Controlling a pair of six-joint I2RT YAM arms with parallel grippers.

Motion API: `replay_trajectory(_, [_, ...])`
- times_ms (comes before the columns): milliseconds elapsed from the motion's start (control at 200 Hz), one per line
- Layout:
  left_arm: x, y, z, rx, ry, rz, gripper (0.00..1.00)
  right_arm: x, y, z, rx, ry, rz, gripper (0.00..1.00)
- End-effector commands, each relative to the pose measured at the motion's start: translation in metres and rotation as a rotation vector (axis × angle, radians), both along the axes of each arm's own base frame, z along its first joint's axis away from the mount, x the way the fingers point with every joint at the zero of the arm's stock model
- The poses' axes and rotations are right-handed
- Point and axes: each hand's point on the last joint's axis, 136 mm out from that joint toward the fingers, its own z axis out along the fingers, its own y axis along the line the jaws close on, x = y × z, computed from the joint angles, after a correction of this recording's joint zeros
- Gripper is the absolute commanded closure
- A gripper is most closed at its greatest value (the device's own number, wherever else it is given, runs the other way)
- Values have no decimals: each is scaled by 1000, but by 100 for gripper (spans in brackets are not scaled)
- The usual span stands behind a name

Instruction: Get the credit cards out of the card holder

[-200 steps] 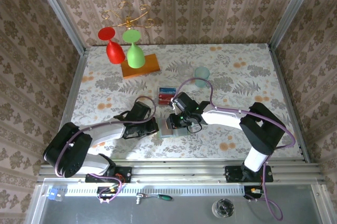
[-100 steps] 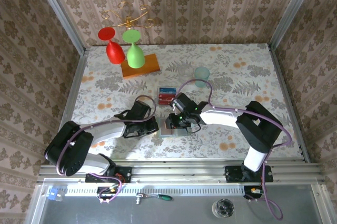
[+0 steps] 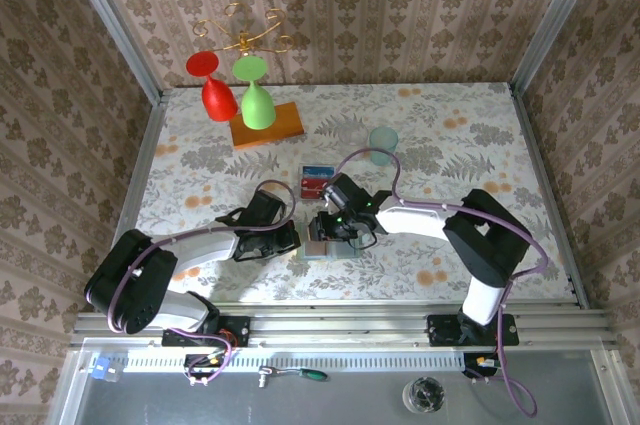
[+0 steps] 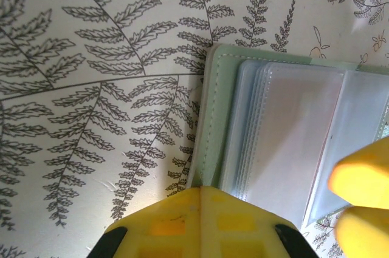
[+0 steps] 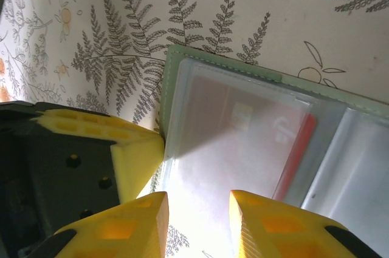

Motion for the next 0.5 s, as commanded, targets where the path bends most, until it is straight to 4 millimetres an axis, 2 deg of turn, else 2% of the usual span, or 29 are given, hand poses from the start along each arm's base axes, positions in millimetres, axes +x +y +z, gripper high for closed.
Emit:
replay_trajectory(0, [-3,2,-1,14,15,-14,94,-4,9,-1,28,34,4,66])
replay_trajectory(265, [-5,4,-3,15,21,-9,94,-9,-7,-13,-37,52,-31,67])
replay_trajectory(495, [-5,3,-4,15,24,-10,94,-9,-20,-15,-86,36,-56,67])
